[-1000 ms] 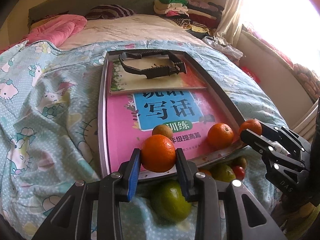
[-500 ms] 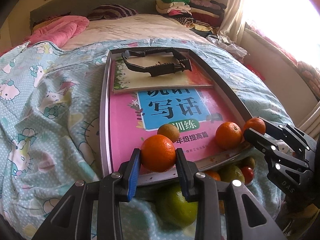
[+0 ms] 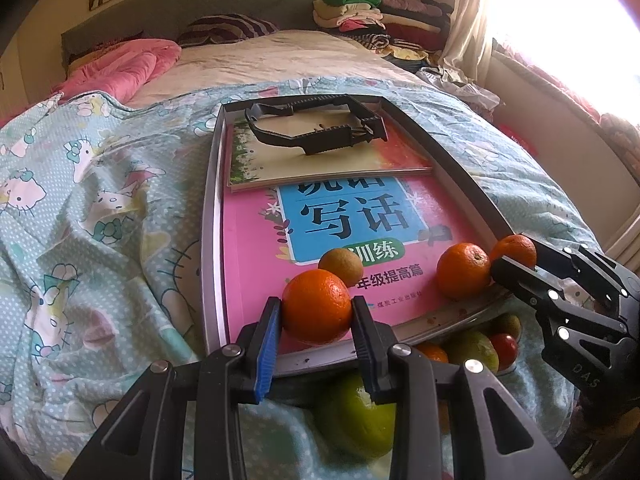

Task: Organize fruits
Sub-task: 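Lower both oranges onto the pink book and open both tools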

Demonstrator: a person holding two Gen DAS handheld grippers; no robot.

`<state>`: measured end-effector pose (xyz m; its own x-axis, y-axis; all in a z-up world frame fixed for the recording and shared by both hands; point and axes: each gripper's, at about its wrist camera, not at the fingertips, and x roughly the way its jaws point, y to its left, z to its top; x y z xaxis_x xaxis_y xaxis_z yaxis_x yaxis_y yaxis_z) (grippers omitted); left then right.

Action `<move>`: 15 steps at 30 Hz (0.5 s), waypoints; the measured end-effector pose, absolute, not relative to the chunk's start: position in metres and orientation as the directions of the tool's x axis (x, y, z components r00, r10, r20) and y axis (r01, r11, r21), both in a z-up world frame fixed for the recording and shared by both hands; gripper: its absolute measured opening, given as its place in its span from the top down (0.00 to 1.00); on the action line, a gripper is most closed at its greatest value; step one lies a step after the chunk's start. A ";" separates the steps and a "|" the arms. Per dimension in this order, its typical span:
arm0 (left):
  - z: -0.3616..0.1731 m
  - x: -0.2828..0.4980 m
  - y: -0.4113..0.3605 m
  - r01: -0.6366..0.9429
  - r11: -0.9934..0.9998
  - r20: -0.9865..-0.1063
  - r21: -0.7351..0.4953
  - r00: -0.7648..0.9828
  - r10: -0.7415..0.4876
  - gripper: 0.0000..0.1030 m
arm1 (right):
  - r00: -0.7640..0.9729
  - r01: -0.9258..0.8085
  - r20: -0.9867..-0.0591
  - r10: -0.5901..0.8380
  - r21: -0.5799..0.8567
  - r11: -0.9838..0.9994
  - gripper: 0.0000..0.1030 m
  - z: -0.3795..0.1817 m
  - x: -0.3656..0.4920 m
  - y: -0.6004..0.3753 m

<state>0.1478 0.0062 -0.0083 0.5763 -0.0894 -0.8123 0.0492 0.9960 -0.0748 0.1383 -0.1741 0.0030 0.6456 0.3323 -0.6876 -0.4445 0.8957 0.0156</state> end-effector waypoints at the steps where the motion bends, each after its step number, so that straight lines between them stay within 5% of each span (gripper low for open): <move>1: -0.008 0.148 0.006 0.049 0.996 -0.813 -0.075 0.576 -0.090 0.66 | 0.645 -0.445 -0.688 0.332 0.015 0.895 0.62 0.003 0.138 -0.174; 15: -0.009 0.147 0.009 0.049 0.994 -0.810 -0.100 0.575 -0.110 0.66 | 0.651 -0.427 -0.694 0.309 0.002 0.904 0.61 0.004 0.137 -0.170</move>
<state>0.1472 0.0087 -0.0090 0.5753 -0.1101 -0.8105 0.0489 0.9938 -0.1003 0.1369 -0.1699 0.0036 0.6507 0.3086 -0.6938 -0.4269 0.9043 0.0018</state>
